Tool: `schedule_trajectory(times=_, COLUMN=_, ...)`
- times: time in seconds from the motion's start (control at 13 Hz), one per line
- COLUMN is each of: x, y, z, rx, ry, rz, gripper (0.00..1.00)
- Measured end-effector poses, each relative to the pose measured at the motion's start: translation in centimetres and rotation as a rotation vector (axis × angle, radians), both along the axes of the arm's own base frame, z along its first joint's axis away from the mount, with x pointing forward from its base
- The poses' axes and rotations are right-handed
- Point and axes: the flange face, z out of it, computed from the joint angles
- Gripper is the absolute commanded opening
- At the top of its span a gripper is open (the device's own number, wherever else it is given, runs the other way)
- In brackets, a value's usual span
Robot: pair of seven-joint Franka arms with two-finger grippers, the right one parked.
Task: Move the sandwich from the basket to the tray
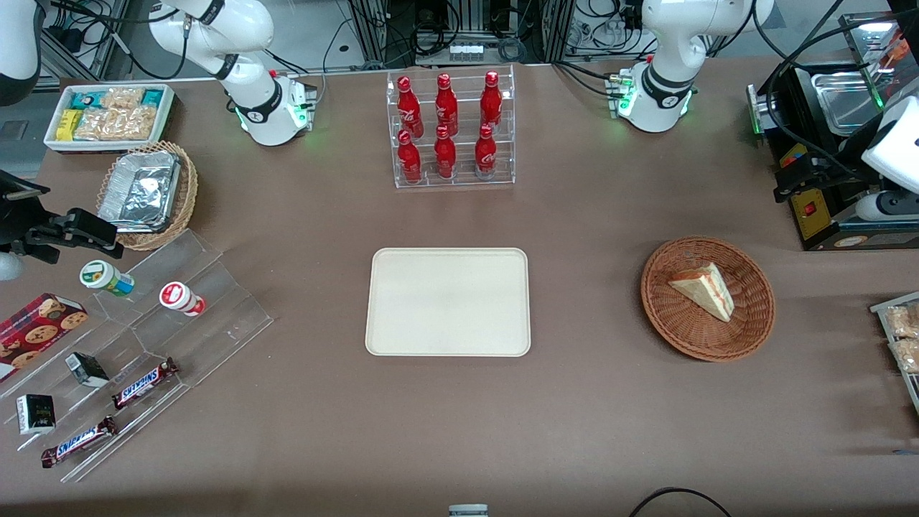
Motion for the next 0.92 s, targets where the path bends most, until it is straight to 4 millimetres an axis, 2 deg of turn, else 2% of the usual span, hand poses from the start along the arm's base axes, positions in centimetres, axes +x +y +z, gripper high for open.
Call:
schedule_trajectory(times=0.23, x=1.4, y=1.6, z=-2.8, rx=0.004, ry=0.049, rz=0.038, gripper=1.0)
schedule_trajectory(times=0.46, x=3.3, y=4.3, z=-7.3, rx=0.012, ry=0.068, rz=0.138, gripper=1.0)
schedule_trajectory(times=0.92, x=3.7, y=4.4, z=-17.2, rx=0.036, ry=0.031, rz=0.368, gripper=1.0)
